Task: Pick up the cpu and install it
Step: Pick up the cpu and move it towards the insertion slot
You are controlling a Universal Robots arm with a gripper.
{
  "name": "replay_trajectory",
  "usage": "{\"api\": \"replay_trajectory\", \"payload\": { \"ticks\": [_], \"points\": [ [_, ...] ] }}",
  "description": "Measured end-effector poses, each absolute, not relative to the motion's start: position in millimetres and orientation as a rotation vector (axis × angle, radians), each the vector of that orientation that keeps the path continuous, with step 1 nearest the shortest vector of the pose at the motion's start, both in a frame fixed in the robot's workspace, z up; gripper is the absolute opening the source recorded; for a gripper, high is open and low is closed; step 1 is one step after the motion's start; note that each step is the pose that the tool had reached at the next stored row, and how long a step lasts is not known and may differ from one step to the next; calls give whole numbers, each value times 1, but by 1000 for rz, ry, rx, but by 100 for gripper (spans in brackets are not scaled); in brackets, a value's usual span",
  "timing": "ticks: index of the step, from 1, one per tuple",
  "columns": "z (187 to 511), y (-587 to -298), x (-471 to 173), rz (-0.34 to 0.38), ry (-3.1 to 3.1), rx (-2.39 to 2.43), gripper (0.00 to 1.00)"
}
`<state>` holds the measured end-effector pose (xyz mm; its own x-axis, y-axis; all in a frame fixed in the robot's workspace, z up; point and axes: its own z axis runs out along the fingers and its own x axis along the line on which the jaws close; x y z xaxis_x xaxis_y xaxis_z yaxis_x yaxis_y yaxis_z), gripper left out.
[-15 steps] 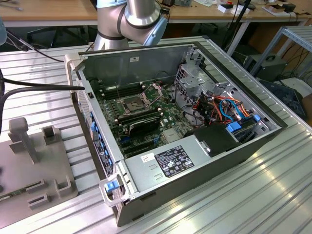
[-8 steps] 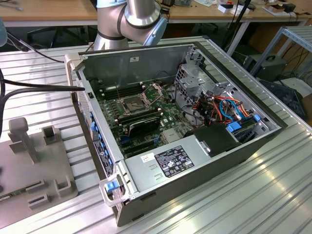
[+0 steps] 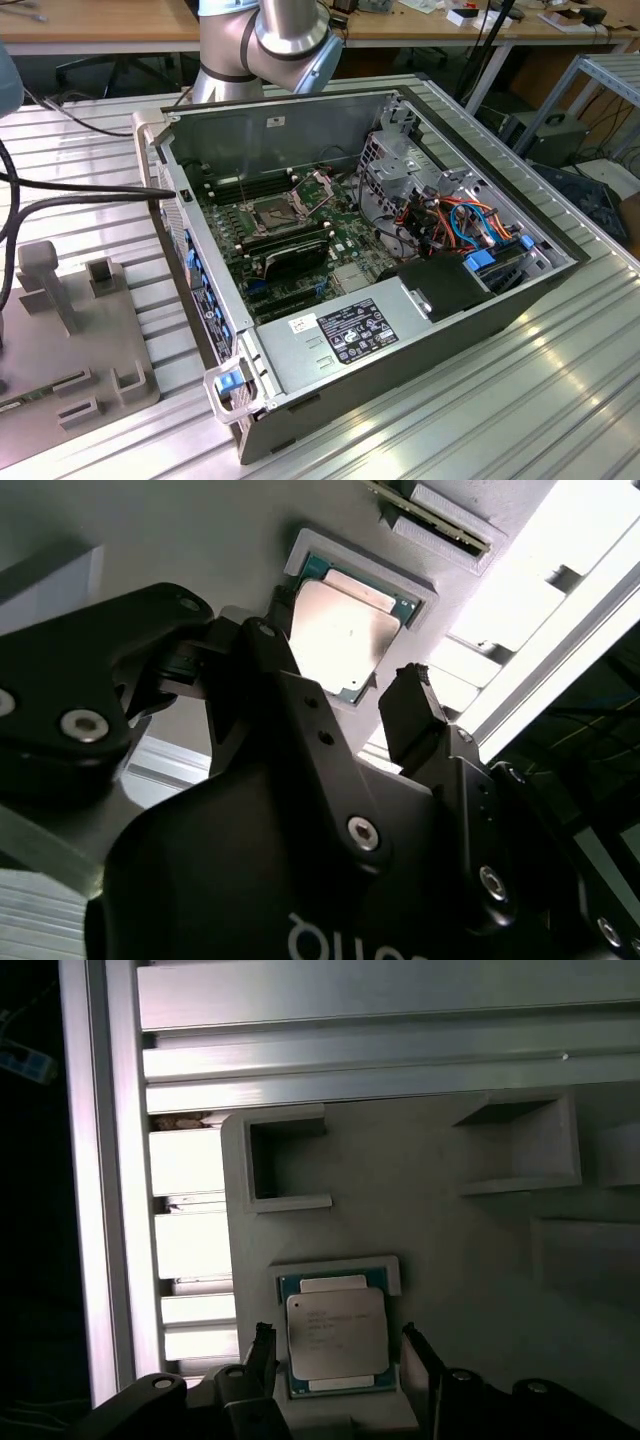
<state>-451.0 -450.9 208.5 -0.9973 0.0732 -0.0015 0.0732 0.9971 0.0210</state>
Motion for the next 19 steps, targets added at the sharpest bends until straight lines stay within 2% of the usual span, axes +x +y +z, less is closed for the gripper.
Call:
{"api": "replay_trajectory", "payload": {
  "ticks": [19],
  "points": [
    [196,-451,-448,25,3142,115,62]
  ]
}}
